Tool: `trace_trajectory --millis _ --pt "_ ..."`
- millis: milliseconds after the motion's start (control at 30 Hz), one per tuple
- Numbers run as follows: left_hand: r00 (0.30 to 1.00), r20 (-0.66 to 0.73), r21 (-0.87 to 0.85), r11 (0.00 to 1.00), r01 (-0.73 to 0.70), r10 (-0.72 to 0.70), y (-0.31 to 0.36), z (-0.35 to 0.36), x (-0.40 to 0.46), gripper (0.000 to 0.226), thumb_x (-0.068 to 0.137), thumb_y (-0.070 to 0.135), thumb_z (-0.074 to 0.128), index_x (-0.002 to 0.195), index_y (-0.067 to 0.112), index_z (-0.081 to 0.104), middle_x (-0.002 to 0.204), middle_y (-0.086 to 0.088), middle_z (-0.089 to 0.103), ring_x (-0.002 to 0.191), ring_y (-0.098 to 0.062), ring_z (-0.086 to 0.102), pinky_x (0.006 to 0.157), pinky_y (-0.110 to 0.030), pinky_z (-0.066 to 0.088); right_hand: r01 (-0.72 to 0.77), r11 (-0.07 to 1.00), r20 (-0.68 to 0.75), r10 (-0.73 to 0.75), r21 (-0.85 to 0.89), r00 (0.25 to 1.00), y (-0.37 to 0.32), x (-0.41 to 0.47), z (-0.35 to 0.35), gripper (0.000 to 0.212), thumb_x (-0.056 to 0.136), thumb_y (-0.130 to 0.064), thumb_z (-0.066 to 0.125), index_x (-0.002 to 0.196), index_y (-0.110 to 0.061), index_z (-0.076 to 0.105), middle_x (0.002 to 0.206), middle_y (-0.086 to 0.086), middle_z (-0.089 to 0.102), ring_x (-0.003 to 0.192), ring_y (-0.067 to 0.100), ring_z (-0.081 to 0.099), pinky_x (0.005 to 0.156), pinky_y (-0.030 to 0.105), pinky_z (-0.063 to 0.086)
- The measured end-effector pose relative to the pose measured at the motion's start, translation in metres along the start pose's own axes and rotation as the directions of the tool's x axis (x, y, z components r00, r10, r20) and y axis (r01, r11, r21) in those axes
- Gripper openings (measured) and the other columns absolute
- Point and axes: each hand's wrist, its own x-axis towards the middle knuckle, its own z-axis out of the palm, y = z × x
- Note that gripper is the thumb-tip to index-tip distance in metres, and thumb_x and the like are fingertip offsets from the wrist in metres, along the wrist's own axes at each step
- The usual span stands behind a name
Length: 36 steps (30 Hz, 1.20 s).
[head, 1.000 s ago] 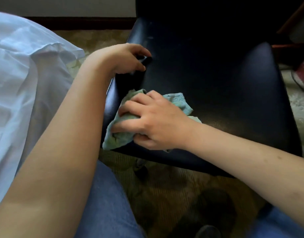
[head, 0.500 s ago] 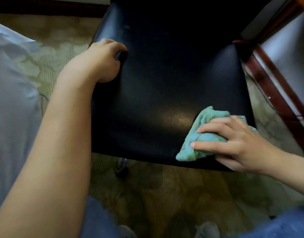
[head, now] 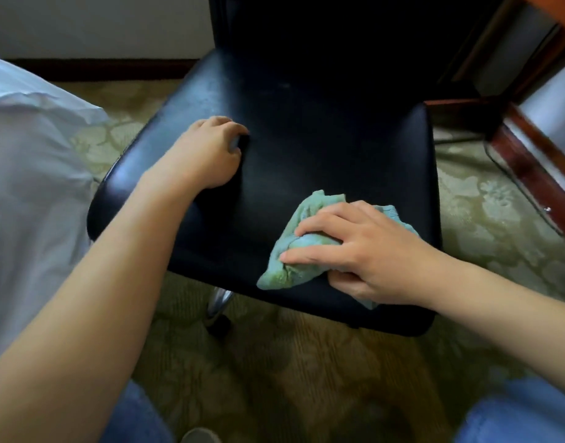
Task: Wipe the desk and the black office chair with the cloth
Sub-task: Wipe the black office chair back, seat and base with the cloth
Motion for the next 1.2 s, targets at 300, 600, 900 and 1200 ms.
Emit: trace_trajectory --millis 300,600,900,1200 --pt "0.964 -0.021 0.014 0.965 0.264 -0.263 0.007 -0.008 -0.076 0.049 0.093 0.034 0.061 0.14 0.024 0.054 0.151 -0.012 0.043 0.141 -0.032 0.036 0.118 -0.039 0.024 0.031 0.997 -0.06 -0.027 0.07 0.998 0.035 -0.017 -0.003 0.054 0.084 -0.031 0.05 0.136 -0.043 0.057 0.133 -0.011 0.053 0.118 0.021 0.05 0.087 0.045 0.044" --pt "0.894 -0.032 -0.05 0.894 0.444 -0.446 0.051 0.002 -0.102 0.053 0.095 0.033 0.059 0.145 0.02 0.047 0.154 -0.014 0.038 0.143 -0.032 0.033 0.118 -0.038 0.024 0.131 0.989 -0.058 -0.127 0.067 0.99 0.034 -0.004 0.002 0.057 0.082 -0.037 0.042 0.137 -0.043 0.056 0.132 -0.008 0.055 0.119 0.022 0.048 0.089 0.044 0.043" --pt "0.842 -0.084 -0.097 0.846 0.525 -0.533 0.07 0.011 -0.103 0.05 0.094 0.04 0.059 0.138 0.017 0.049 0.148 -0.015 0.043 0.139 -0.031 0.035 0.115 -0.036 0.025 0.437 0.899 -0.037 -0.437 -0.001 0.899 0.073 -0.073 -0.001 0.045 0.087 -0.034 0.054 0.13 -0.043 0.062 0.132 -0.005 0.058 0.12 0.023 0.051 0.09 0.046 0.045" --pt "0.831 -0.089 -0.073 0.835 0.545 -0.55 0.068 0.014 -0.099 0.052 0.095 0.042 0.056 0.14 0.019 0.044 0.151 -0.015 0.038 0.143 -0.032 0.029 0.117 -0.038 0.021 0.12 0.973 -0.066 -0.109 0.196 0.992 0.055 0.029 0.0 0.056 0.083 -0.03 0.046 0.133 -0.05 0.057 0.126 -0.012 0.054 0.117 0.021 0.046 0.095 0.042 0.039"
